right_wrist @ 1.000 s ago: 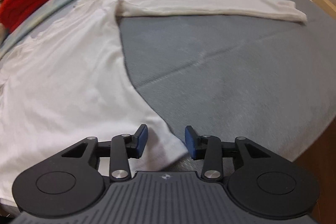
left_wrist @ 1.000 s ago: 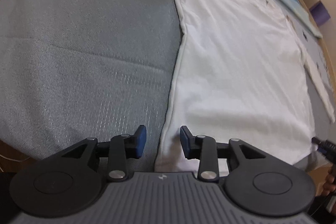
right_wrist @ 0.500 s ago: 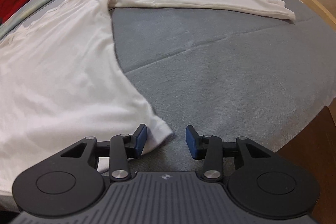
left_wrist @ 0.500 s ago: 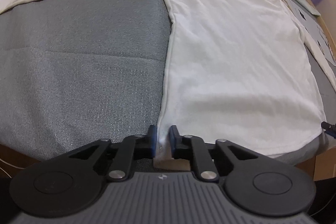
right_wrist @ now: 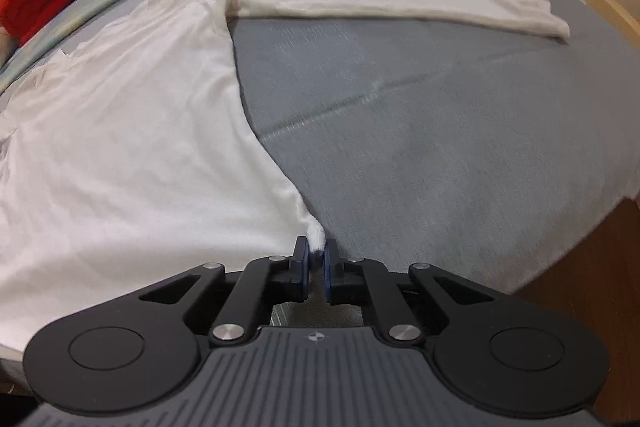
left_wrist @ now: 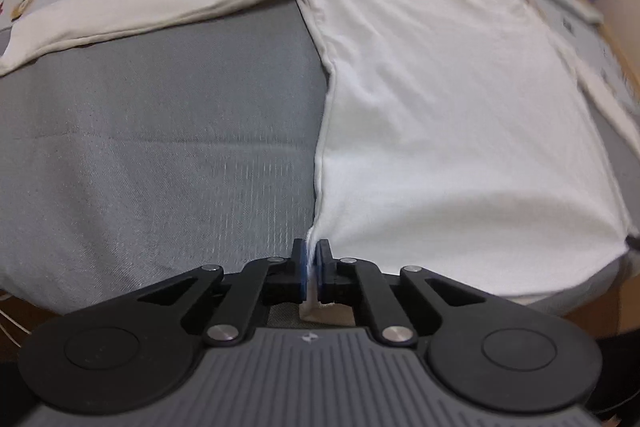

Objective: Fold small clothes

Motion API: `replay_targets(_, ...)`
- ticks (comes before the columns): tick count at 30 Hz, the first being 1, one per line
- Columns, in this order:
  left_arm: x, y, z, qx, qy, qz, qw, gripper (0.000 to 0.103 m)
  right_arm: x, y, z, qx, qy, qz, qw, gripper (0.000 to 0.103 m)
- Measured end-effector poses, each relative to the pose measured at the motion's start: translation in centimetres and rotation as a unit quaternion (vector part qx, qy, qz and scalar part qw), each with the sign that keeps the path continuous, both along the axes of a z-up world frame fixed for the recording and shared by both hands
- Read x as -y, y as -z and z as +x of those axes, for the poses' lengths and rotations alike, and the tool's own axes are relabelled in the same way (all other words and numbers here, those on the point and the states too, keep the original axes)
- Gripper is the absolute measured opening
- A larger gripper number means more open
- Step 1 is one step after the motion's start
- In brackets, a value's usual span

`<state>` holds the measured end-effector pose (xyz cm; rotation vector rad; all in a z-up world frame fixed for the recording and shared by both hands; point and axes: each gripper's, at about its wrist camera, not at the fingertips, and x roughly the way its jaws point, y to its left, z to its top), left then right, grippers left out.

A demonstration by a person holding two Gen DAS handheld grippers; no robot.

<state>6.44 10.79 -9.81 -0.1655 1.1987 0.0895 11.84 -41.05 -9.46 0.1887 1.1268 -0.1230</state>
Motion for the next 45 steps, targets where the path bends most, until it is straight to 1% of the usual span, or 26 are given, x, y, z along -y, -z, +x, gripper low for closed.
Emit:
replay_targets(3, 0.2, 1.3, 0.5, -0.031, 0.003, 0.008, 0.9995, 0.005, -0.5, 0.5, 0.2, -0.014, -0.010, -0.011, 1.000, 0.007)
replay_targets(5, 0.3, 0.9, 0.6, -0.030, 0.002, 0.013, 0.9995, 0.010, -0.8, 0.3, 0.3, -0.010, -0.012, -0.019, 1.000, 0.008)
replay_targets(6, 0.4, 0.6, 0.7, -0.024, 0.002, 0.019, 0.9995, 0.015, -0.8, 0.0, 0.3, -0.005, -0.007, -0.029, 1.000, 0.010)
replay_targets(7, 0.5, 0.2, 0.6, -0.014, 0.001, 0.028, 0.9995, 0.023, -0.7, -0.3, 0.2, 0.003, 0.002, -0.044, 0.999, 0.013)
replay_targets(8, 0.6, -0.1, 0.6, -0.001, 0.001, 0.037, 0.9993, 0.025, -0.5, -0.9, 0.1, 0.017, 0.012, -0.058, 0.998, 0.014)
replay_targets(9, 0.7, -0.4, 0.6, 0.009, 0.005, 0.042, 0.9991, 0.025, -0.3, -1.3, 0.0, 0.031, 0.018, -0.061, 0.998, 0.018)
replay_targets(11, 1.5, -0.8, 0.7, 0.028, 0.021, 0.037, 0.9987, 0.025, -0.3, -2.3, -0.1, 0.065, 0.017, -0.048, 0.997, 0.018)
replay_targets(14, 2.7, -1.1, 0.8, 0.044, 0.055, 0.027, 0.9971, 0.025, -1.3, -3.0, -0.1, 0.097, -0.015, -0.022, 0.995, 0.020)
replay_targets(15, 3.1, -0.9, 0.8, 0.043, 0.066, 0.025, 0.9966, 0.025, -1.7, -2.9, -0.1, 0.096, -0.029, -0.011, 0.995, 0.021)
replay_targets(16, 3.5, -0.5, 0.9, 0.037, 0.074, 0.024, 0.9963, 0.026, -2.0, -2.7, 0.0, 0.088, -0.043, -0.003, 0.995, 0.026)
replay_targets(17, 3.8, 0.1, 0.8, 0.022, 0.083, 0.027, 0.9959, 0.027, -2.5, -2.2, 0.2, 0.072, -0.058, -0.001, 0.996, 0.029)
replay_targets(18, 4.1, 1.0, 0.9, 0.001, 0.092, 0.034, 0.9952, 0.032, -3.0, -1.5, 0.4, 0.051, -0.068, -0.008, 0.996, 0.030)
replay_targets(19, 4.3, 1.7, 0.7, -0.021, 0.101, 0.042, 0.9937, 0.034, -3.4, -0.6, 0.6, 0.024, -0.077, -0.020, 0.997, 0.031)
replay_targets(20, 4.5, 1.8, 0.4, -0.016, 0.109, 0.052, 0.9925, 0.034, -3.6, 0.4, 0.7, -0.006, -0.082, -0.032, 0.996, 0.031)
replay_targets(22, 4.8, 1.0, 0.5, 0.003, 0.110, 0.062, 0.9920, 0.034, -3.8, 0.3, 0.7, 0.000, -0.084, -0.037, 0.996, 0.032)
replay_targets(24, 4.7, 0.4, 0.5, 0.023, 0.107, 0.053, 0.9925, 0.034, -3.7, -0.4, 0.7, 0.017, -0.081, -0.019, 0.996, 0.034)
replay_targets(26, 4.5, 1.0, 0.6, 0.013, 0.102, 0.039, 0.9940, 0.036, -3.7, -0.4, 0.8, 0.013, -0.077, -0.024, 0.997, 0.039)
replay_targets(28, 4.5, 2.2, 0.8, -0.018, 0.102, 0.040, 0.9938, 0.039, -3.9, 0.4, 0.5, -0.006, -0.079, -0.045, 0.996, 0.039)
replay_targets(29, 4.6, 2.1, 0.6, -0.013, 0.104, 0.044, 0.9935, 0.040, -4.1, 0.3, 0.5, -0.002, -0.082, -0.052, 0.995, 0.040)
replay_targets(32, 4.1, 1.0, 0.7, 0.009, 0.087, 0.037, 0.9955, 0.045, -4.5, -0.5, 0.2, 0.023, -0.085, -0.054, 0.995, 0.041)
replay_targets(33, 3.9, 0.6, 0.7, 0.019, 0.077, 0.038, 0.9962, 0.053, -4.4, -0.8, -0.1, 0.033, -0.083, -0.052, 0.995, 0.041)
replay_targets(34, 3.6, 0.1, 0.7, 0.029, 0.065, 0.041, 0.9966, 0.065, -4.3, -1.1, -0.1, 0.044, -0.079, -0.051, 0.995, 0.041)
replay_targets(36, 3.1, -0.5, 0.8, 0.047, 0.042, 0.057, 0.9964, 0.080, -4.3, -1.6, -0.2, 0.069, -0.070, -0.057, 0.993, 0.041)
replay_targets(38, 2.6, -0.9, 0.9, 0.054, 0.024, 0.070, 0.9958, 0.081, -4.5, -2.0, 0.0, 0.089, -0.066, -0.064, 0.992, 0.040)
replay_targets(43, 2.1, -1.9, 0.8, 0.077, 0.002, 0.058, 0.9954, 0.081, -5.0, -3.7, 0.0, 0.142, -0.060, -0.072, 0.985, 0.038)
replay_targets(45, 2.4, -2.6, 0.3, 0.091, 0.001, 0.060, 0.9941, 0.081, -4.9, -4.5, -0.1, 0.163, -0.053, -0.063, 0.983, 0.038)
